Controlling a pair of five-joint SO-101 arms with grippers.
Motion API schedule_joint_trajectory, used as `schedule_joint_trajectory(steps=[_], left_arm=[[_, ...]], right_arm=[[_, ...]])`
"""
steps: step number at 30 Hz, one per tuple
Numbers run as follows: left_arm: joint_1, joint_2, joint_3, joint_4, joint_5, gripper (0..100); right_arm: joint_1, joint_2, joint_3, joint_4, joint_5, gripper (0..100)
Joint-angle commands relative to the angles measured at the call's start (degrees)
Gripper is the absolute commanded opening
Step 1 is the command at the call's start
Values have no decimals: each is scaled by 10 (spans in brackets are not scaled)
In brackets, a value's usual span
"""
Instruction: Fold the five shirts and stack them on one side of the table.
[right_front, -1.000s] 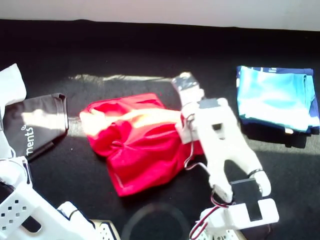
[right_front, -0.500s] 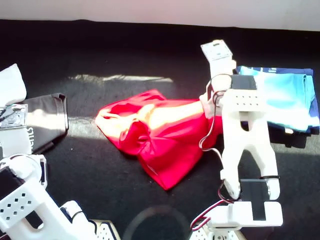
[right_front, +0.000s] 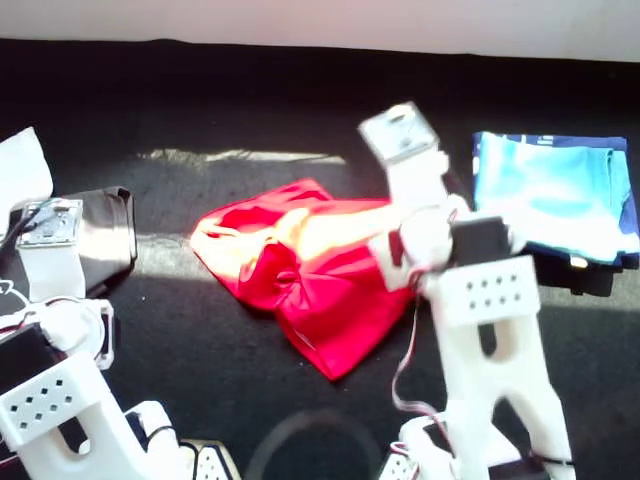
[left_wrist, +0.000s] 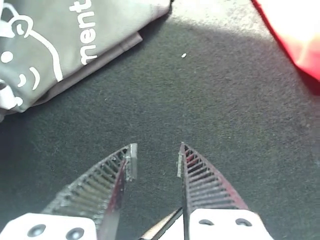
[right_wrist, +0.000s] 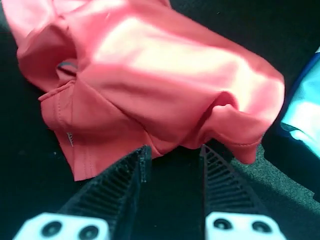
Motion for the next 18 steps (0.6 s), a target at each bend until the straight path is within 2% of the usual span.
schedule_joint_trajectory(steps=[1, 3, 9, 14, 18], left_arm=[[23, -3, -3, -8, 11, 150], [23, -3, -2, -12, 12, 150], [20, -3, -2, -17, 12, 150], [19, -3, -2, -16, 11, 150], [19, -3, -2, -16, 11, 150]], right_arm=[[-76, -71, 114, 0, -7, 159], [-111, -85, 185, -25, -8, 159], [-154, -91, 331, -126, -33, 159], [-230, -90, 385, -158, -42, 162], [-244, -90, 392, -156, -40, 163]])
